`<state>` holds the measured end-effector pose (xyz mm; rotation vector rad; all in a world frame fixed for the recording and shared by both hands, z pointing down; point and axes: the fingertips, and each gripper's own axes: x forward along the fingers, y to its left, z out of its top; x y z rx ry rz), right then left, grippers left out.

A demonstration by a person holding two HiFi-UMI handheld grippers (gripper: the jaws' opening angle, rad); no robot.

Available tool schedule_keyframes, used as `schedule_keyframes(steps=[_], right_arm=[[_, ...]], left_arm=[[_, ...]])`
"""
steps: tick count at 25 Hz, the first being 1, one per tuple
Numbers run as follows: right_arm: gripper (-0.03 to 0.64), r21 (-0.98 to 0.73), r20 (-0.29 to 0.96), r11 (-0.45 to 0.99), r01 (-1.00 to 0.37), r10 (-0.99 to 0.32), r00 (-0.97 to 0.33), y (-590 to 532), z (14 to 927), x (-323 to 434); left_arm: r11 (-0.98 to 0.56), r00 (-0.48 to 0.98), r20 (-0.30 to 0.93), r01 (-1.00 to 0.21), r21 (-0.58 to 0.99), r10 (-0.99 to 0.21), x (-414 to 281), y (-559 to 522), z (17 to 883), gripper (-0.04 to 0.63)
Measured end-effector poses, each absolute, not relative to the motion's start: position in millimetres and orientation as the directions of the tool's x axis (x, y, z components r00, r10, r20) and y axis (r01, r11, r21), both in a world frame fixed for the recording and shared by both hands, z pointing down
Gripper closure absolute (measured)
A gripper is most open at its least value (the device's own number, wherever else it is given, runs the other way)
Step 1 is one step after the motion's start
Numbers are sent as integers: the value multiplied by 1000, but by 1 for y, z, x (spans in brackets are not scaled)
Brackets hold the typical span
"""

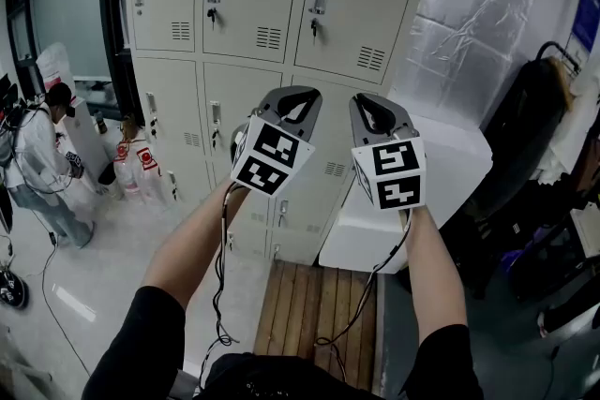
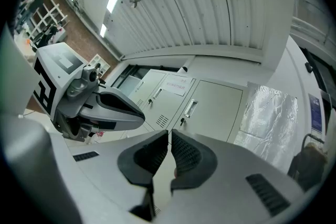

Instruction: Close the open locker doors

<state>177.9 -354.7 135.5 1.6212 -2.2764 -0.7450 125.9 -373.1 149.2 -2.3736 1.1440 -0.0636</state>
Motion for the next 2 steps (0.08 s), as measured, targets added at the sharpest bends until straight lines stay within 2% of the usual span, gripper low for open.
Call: schedule_keyframes(steps=[2], right_arm=[[571, 536, -92, 249, -807, -933, -349, -356, 134, 177]], left_arm=[[-523, 648, -171, -720, -457, -742, 126, -375, 148, 575]])
